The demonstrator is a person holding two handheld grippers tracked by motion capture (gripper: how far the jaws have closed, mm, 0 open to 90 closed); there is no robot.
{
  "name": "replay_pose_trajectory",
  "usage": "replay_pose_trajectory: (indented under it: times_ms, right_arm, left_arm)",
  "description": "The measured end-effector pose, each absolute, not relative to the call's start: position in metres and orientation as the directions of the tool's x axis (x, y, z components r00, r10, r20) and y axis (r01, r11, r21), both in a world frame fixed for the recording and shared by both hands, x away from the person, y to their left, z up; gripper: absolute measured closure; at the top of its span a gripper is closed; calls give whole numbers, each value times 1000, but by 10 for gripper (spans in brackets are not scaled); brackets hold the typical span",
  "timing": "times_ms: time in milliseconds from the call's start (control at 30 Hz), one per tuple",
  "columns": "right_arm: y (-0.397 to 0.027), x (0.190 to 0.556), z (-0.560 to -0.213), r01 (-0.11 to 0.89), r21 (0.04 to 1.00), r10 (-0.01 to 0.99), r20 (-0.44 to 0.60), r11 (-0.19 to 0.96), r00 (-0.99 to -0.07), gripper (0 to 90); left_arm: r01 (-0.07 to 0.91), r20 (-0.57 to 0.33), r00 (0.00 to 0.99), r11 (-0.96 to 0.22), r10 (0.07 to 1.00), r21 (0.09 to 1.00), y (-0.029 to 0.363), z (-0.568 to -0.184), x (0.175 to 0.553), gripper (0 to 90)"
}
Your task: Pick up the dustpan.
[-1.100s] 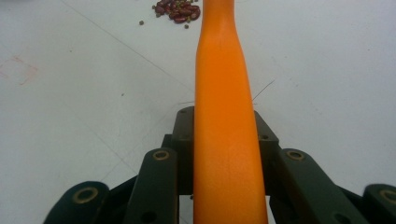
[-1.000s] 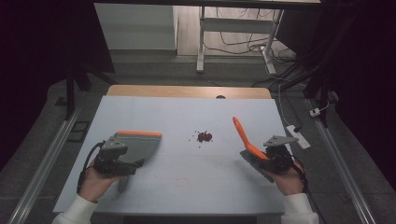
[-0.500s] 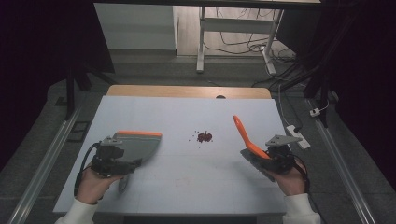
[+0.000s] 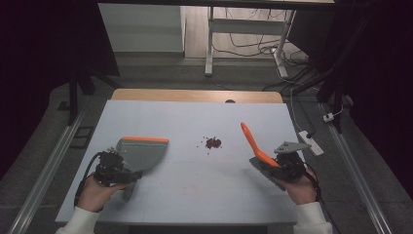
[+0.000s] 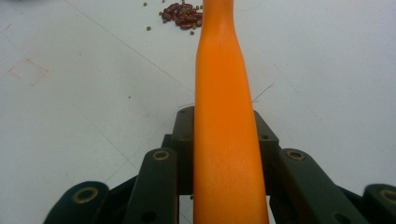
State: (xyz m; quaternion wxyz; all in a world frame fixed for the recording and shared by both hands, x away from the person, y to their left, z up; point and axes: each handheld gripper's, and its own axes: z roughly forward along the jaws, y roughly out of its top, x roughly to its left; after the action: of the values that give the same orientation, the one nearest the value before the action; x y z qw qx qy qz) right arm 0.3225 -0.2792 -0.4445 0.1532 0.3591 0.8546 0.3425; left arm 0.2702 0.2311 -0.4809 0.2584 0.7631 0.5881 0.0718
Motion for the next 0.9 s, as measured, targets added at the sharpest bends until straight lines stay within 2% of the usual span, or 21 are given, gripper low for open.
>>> replay_pose_trajectory:
  times_ms: [233, 533, 767, 900]
  right_arm:
    - [-281, 323, -446, 505, 695, 720, -25, 511, -694, 705]
    - [-276, 322, -445, 493, 691, 710, -42, 528, -703, 705]
    - [-277, 322, -445, 494, 691, 712, -43, 528, -700, 705]
    - [-276, 323, -446, 490, 696, 717, -52, 525, -695, 705]
  left_arm:
    - [892, -184, 274, -178, 944, 415, 229, -499, 277, 184]
    - [901, -212, 253, -150, 944, 408, 229, -502, 272, 179]
    - [914, -234, 242, -141, 942, 380, 230, -516, 279, 195]
    - [914, -255, 224, -111, 941, 390, 231, -518, 282, 244]
